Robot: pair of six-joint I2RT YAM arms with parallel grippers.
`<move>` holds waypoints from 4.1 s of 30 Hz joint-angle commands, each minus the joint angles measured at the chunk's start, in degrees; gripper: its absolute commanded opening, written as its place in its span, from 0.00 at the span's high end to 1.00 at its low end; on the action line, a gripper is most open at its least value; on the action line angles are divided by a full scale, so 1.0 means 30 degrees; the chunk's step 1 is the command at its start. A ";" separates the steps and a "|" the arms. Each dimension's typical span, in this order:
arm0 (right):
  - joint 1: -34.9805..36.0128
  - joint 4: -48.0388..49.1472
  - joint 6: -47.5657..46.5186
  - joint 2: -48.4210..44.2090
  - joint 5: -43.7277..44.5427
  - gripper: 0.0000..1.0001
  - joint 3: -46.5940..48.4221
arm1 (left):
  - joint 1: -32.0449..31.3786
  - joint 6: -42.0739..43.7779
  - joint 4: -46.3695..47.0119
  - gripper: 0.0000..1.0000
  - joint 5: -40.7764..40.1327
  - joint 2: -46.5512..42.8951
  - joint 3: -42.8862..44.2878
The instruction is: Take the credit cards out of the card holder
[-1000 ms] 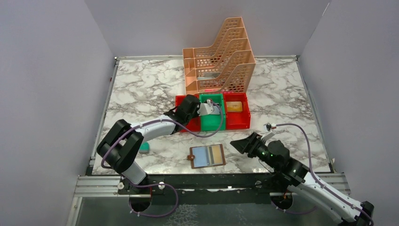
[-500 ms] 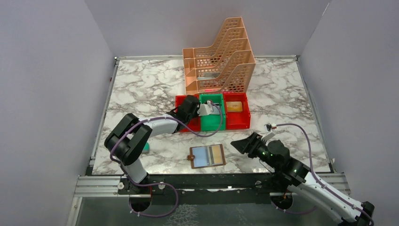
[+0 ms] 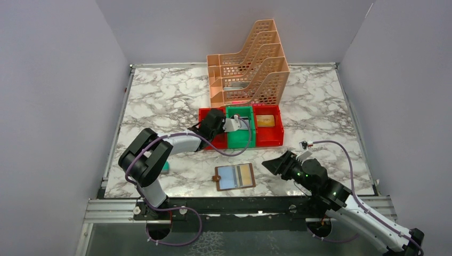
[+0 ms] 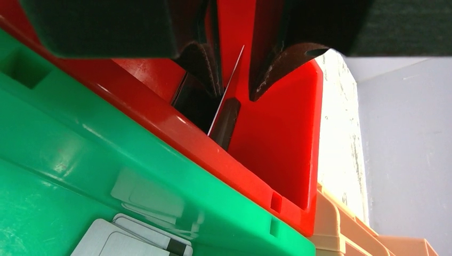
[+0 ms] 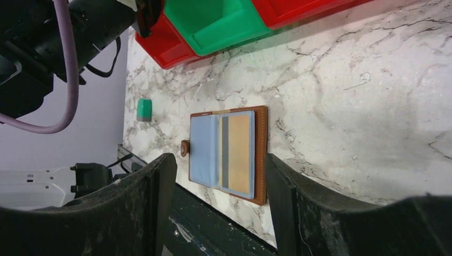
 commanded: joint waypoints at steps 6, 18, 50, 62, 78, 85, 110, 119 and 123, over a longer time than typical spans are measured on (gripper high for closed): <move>-0.0058 -0.0579 0.0337 -0.0326 0.0762 0.34 0.0637 | 0.0120 -0.0735 -0.0954 0.67 0.1414 0.0130 0.0275; -0.0058 -0.0670 0.0480 -0.0281 0.0575 0.33 0.0738 | 0.0354 -0.1810 -0.0738 0.61 0.1759 0.0696 0.0318; -0.0058 0.0898 0.0266 0.1239 -0.0476 0.33 0.0435 | 0.0325 -0.4926 -0.1297 0.23 0.4941 -0.5235 -0.1241; -0.0058 0.2126 0.0418 0.5472 -0.2011 0.33 0.1325 | 0.0310 -1.4041 0.2025 0.01 0.8219 -1.2718 -0.5745; -0.0058 0.4904 -0.0982 0.9125 -0.3898 0.21 0.1685 | 0.0325 -2.6675 0.3756 0.01 1.1441 -1.8485 -1.0825; -0.0058 0.8572 -0.1781 1.1731 -0.5894 0.41 0.1853 | -0.0141 -2.9304 0.4206 0.14 1.5341 -1.6097 -1.1561; -0.0058 0.9553 -0.2087 1.7904 -0.6422 0.73 0.1691 | -0.7072 -3.0061 0.4646 0.58 0.8613 -0.6622 -0.8935; -0.0058 1.0305 -0.1996 1.8408 -0.7023 0.76 0.1305 | -0.7145 -3.1454 0.4646 0.69 0.6713 -0.6279 -0.9690; -0.0058 1.0534 -0.2173 1.8495 -0.7595 0.78 0.1594 | -0.7131 -3.1607 0.4605 0.64 0.6508 -0.6693 -0.9813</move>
